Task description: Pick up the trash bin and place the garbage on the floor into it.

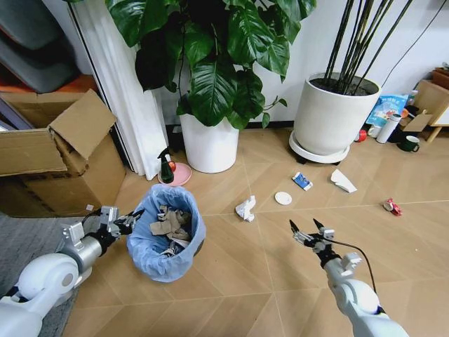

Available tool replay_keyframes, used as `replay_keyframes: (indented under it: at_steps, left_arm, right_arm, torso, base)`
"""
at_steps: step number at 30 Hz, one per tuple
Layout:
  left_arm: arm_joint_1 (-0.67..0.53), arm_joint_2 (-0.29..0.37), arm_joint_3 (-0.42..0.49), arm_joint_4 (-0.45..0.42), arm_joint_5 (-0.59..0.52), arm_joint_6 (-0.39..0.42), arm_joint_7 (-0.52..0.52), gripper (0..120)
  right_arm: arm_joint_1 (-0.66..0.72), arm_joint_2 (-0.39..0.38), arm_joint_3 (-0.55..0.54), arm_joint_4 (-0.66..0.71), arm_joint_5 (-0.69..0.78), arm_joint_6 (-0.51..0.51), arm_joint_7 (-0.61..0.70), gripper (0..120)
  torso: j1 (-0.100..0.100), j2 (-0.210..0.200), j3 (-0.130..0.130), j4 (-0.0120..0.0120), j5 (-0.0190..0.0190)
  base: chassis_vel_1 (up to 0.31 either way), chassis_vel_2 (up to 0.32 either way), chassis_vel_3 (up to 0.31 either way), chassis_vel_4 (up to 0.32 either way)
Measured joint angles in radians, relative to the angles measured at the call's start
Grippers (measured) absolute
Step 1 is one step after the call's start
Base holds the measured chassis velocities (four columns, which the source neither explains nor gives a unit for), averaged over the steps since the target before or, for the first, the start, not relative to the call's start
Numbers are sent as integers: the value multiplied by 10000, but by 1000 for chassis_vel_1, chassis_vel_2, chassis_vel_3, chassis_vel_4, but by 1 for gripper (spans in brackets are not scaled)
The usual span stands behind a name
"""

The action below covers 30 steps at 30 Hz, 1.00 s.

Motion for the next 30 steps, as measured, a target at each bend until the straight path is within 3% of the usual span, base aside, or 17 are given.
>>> replay_keyframes:
  at_steps: [17, 30]
  left_arm:
    - [18, -102, 8, 72, 54, -17, 6, 0]
    - [-84, -44, 69, 73, 27, -17, -5, 0]
  right_arm:
    - [-345, -49, 414, 124, 7, 63, -382, 100]
    - [-232, -6, 311, -4, 33, 86, -446, 100]
  torso:
    - [0, 0, 0, 1, 1]
    - [1, 0, 1, -1, 1]
  base:
    - [-10, 6, 9, -8]
    - [-109, 110, 109, -118]
